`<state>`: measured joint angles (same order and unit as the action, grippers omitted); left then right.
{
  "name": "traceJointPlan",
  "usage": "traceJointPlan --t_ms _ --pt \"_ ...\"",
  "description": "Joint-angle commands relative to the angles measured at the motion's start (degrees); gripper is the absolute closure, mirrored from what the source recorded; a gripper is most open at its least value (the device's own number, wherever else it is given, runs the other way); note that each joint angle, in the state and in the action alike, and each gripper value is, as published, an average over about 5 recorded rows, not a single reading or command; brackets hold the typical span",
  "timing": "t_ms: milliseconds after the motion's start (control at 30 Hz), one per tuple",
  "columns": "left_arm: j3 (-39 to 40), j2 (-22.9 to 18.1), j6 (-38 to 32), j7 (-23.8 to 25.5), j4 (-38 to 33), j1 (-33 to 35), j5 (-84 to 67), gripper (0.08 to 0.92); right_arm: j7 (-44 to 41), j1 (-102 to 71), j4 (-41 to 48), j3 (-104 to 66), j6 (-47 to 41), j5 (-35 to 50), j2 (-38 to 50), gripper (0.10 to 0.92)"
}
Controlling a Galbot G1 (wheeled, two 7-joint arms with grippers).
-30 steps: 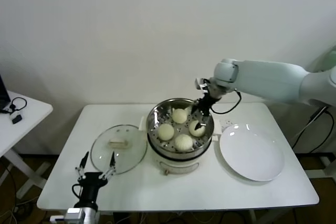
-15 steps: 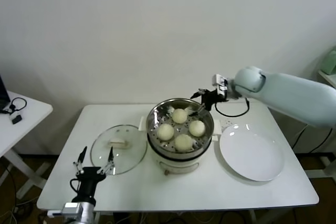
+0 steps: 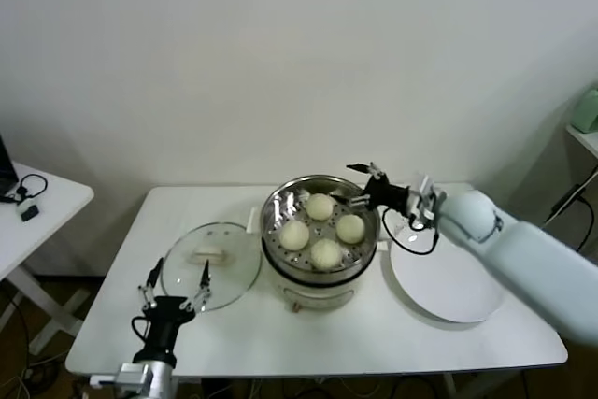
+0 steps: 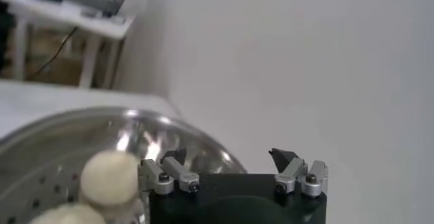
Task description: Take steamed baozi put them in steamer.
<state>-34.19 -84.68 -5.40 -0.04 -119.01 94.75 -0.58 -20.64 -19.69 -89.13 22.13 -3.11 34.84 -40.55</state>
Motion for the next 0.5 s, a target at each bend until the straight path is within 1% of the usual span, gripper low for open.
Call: traceJointPlan --t_ms 33,167,267,500 --pt "-0.01 -0.14 0.29 -1.87 0.43 -0.38 1.14 0.177 6.84 -48.49 -12.42 -56.82 7.74 -10.28 -15.53 0.203" --pt "-0.56 0.26 1.27 -2.79 0.64 -0.94 1.14 0.177 6.14 -55.11 -14.86 -60.96 10.31 -11.15 -22.20 0.203" --pt "-0.67 0.43 1.02 -2.51 1.67 -1.50 0.27 0.177 5.50 -58.46 -16.34 -62.51 11.09 -11.59 -26.17 0.203" --pt "-0.98 0.84 1.37 -1.97 2.61 -2.47 -2.07 0.177 4.43 -61.00 -17.81 -63.23 10.89 -11.90 -30.28 0.203"
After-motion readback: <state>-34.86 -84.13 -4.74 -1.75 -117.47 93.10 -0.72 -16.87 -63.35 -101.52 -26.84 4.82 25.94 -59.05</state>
